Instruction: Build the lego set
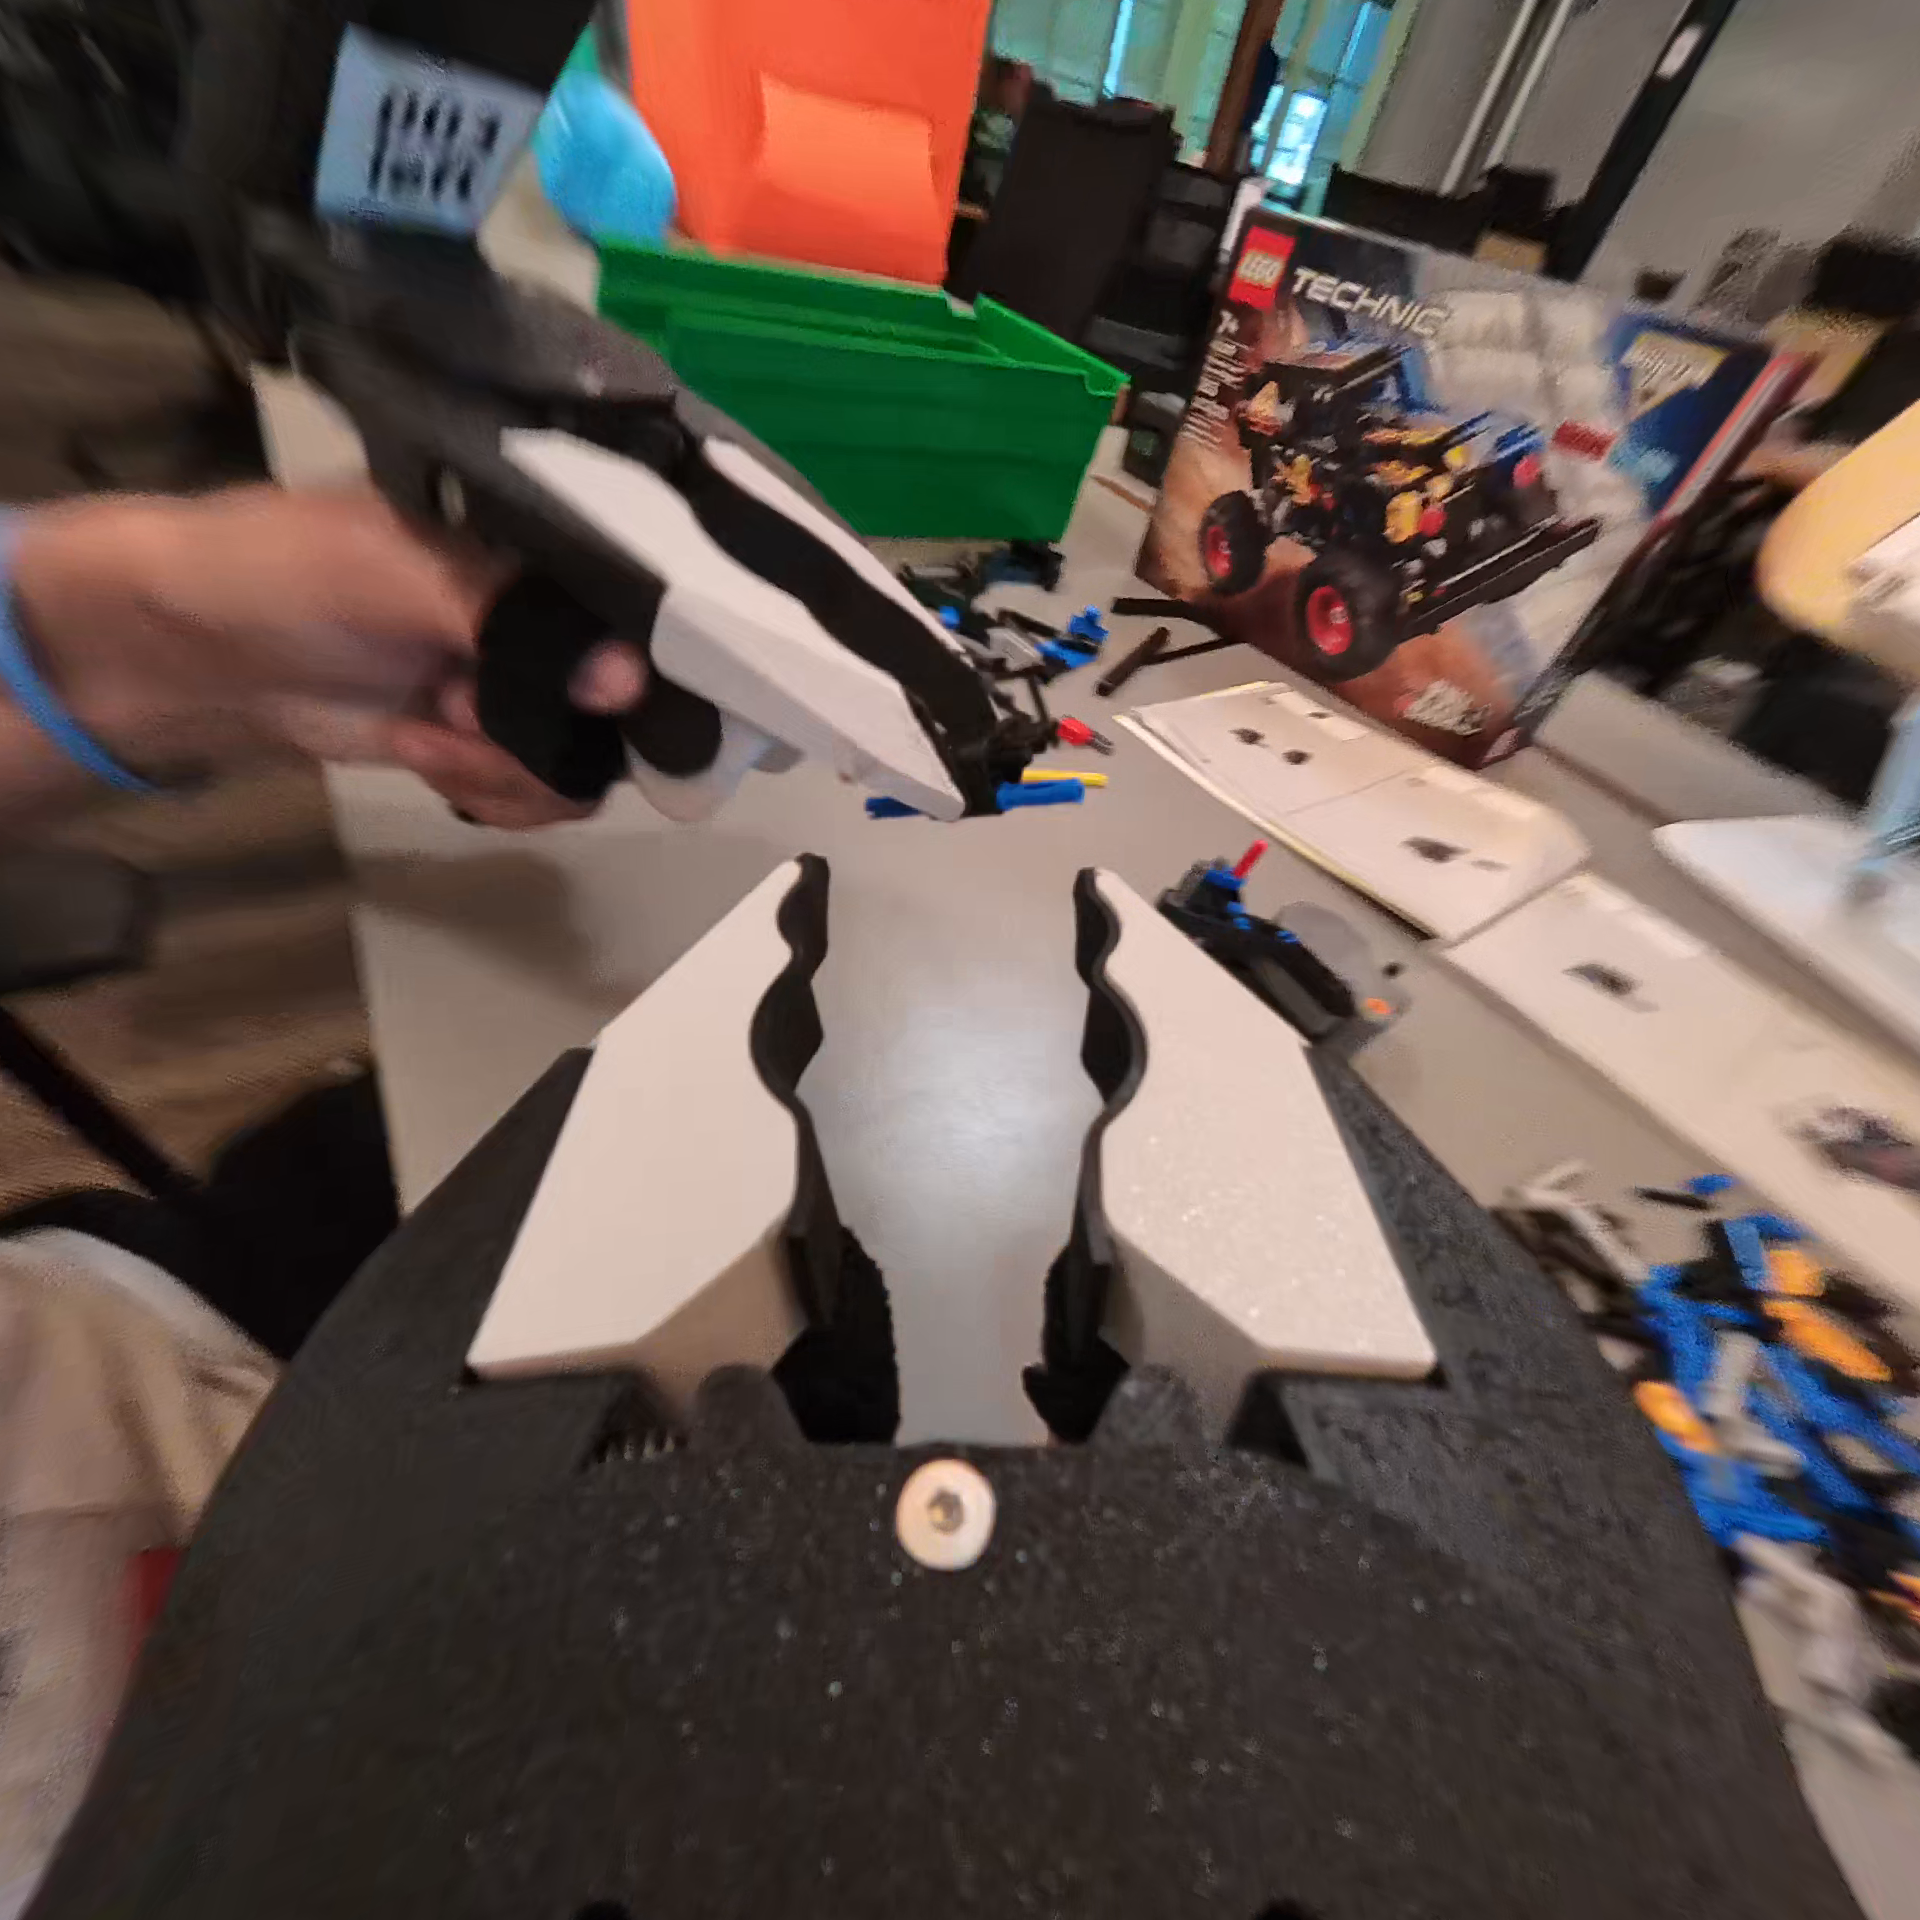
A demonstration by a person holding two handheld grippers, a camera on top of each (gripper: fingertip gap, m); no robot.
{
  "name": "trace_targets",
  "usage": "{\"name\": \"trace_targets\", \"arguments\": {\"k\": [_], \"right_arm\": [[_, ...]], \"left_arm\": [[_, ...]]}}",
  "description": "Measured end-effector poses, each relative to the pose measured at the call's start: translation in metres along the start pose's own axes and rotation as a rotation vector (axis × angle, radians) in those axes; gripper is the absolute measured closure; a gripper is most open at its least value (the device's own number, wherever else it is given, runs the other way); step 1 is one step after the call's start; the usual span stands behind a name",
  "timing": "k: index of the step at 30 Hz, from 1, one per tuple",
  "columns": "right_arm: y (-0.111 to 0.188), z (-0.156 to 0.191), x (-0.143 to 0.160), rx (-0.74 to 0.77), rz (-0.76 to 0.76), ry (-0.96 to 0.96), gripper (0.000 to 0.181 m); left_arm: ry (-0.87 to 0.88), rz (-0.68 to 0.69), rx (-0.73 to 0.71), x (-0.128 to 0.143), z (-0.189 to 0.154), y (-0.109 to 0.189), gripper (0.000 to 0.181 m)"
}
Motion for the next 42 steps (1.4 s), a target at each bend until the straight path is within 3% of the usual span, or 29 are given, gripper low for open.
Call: {"name": "trace_targets", "arguments": {"k": [5, 12, 15, 19, 24, 34, 42], "right_arm": [[0.005, -0.016, -0.003, -0.207, -0.051, -0.382, 0.132], [-0.007, -0.035, -0.008, -0.216, -0.053, -0.505, 0.137], [-0.016, -0.031, -0.012, -0.242, -0.056, -0.507, 0.138], [-0.020, -0.029, -0.011, -0.256, -0.032, -0.476, 0.155], [-0.022, -0.024, -0.006, -0.326, -0.002, -0.451, 0.166], [-0.027, -0.026, 0.005, -0.351, 0.041, -0.482, 0.166], [-0.025, -0.033, 0.002, -0.363, -0.012, -0.520, 0.165]], "left_arm": [[-0.533, -0.072, -0.163, -0.007, 0.006, 0.002, 0.159], [-0.868, -0.197, -0.193, -0.014, 0.002, -0.005, 0.158], [-0.938, -0.233, -0.197, -0.015, -0.003, -0.009, 0.158], [-1.038, -0.209, -0.230, -0.010, -0.003, -0.012, 0.158], [-1.079, -0.207, -0.163, -0.007, -0.008, -0.009, 0.158], [-1.193, -0.107, -0.199, 0.000, -0.005, -0.014, 0.158], [-1.164, -0.064, -0.189, -0.001, -0.001, -0.014, 0.158]]}}
Point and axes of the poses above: each gripper's, where its closed fingertips meet, y back along the fingers, x out of its underside, z = x × y across the jaws, the point moved 5 cm from there along y, back along the fingers, and after that the axes turned 6 degrees about y, right-handed, at the moved point
